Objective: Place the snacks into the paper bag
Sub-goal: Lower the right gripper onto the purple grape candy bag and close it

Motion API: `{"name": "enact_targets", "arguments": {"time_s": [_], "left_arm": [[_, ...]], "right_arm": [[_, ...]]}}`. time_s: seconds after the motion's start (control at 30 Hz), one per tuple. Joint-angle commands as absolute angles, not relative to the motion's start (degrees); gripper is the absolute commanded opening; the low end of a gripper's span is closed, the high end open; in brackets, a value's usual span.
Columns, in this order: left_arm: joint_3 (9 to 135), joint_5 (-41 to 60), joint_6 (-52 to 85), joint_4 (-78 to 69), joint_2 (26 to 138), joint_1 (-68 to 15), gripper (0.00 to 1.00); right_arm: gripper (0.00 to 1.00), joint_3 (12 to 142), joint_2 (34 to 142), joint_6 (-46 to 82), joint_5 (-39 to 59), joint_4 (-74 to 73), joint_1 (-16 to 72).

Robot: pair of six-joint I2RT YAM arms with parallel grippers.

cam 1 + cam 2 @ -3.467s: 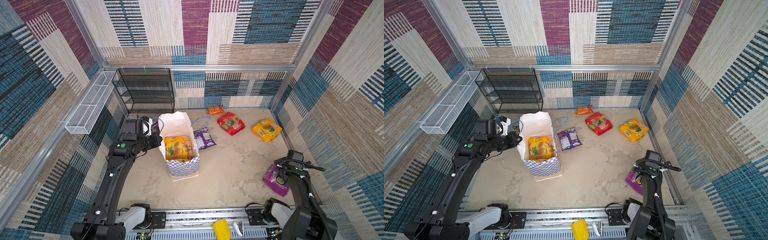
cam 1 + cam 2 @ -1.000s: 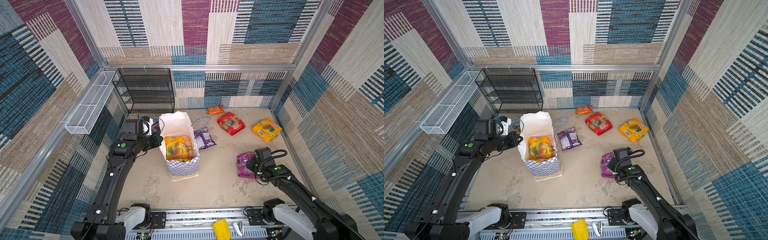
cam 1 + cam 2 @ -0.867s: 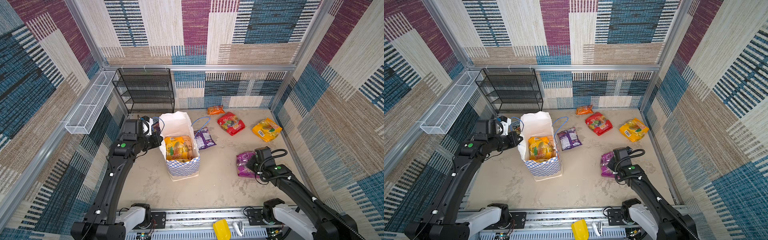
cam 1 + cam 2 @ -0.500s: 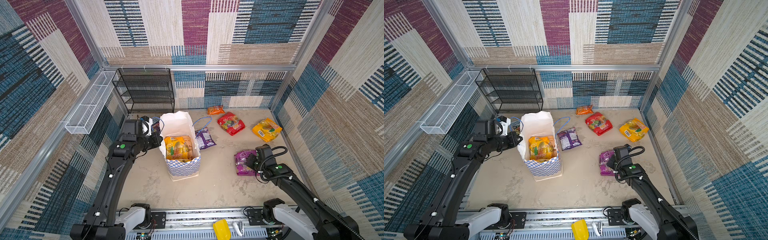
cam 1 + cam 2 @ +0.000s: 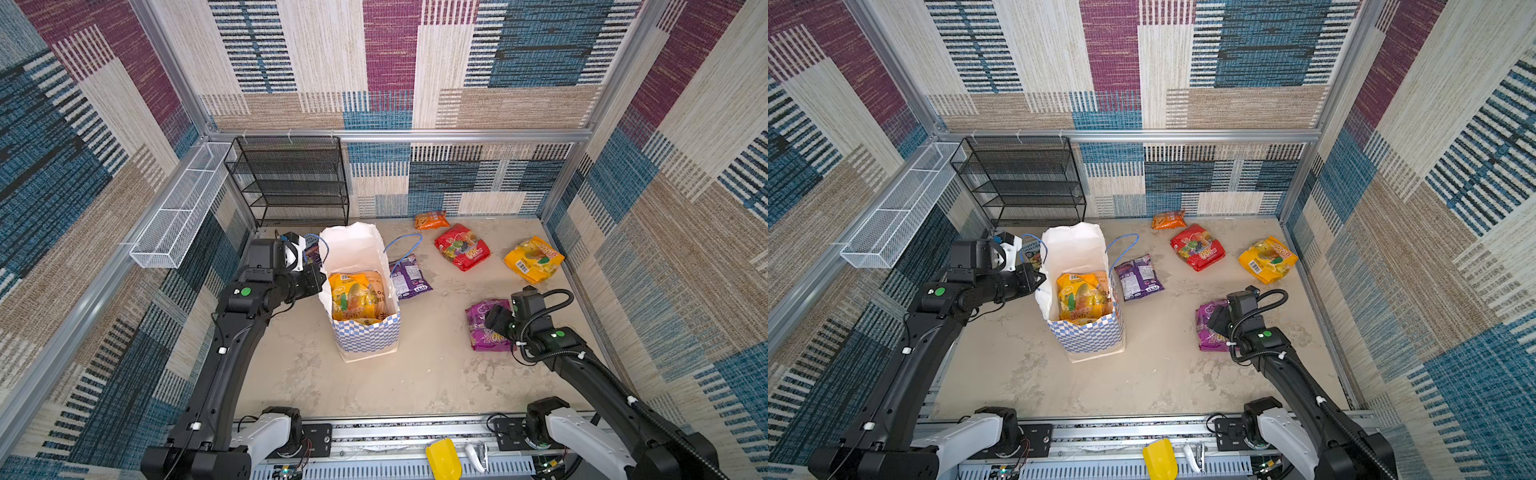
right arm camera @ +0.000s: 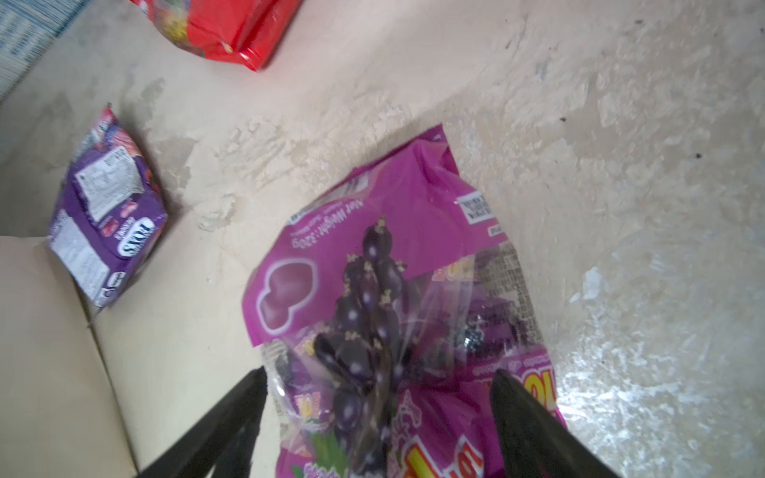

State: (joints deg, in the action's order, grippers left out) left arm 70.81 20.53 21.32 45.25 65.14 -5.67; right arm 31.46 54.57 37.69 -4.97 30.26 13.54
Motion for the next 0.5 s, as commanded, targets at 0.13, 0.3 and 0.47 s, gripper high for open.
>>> {"name": "enact_targets", "arguments": {"time_s": [0.13, 0.3, 0.47], "left_arm": [[70.7, 23.5, 21.8, 42.8, 65.1, -5.6, 0.0], [70.7, 23.3, 21.7, 42.8, 64.3, -5.6, 0.0], [70.7, 23.5, 21.8, 42.7, 64.0, -5.6, 0.0]], "right_arm": [[0.59, 30.4, 57.9, 38.6, -4.1, 27.4, 13.6], [0.28, 30.4, 59.2, 38.6, -2.5, 26.2, 13.6], [0.02, 30.2, 58.3, 39.0, 0.7, 24.9, 13.6]]}}
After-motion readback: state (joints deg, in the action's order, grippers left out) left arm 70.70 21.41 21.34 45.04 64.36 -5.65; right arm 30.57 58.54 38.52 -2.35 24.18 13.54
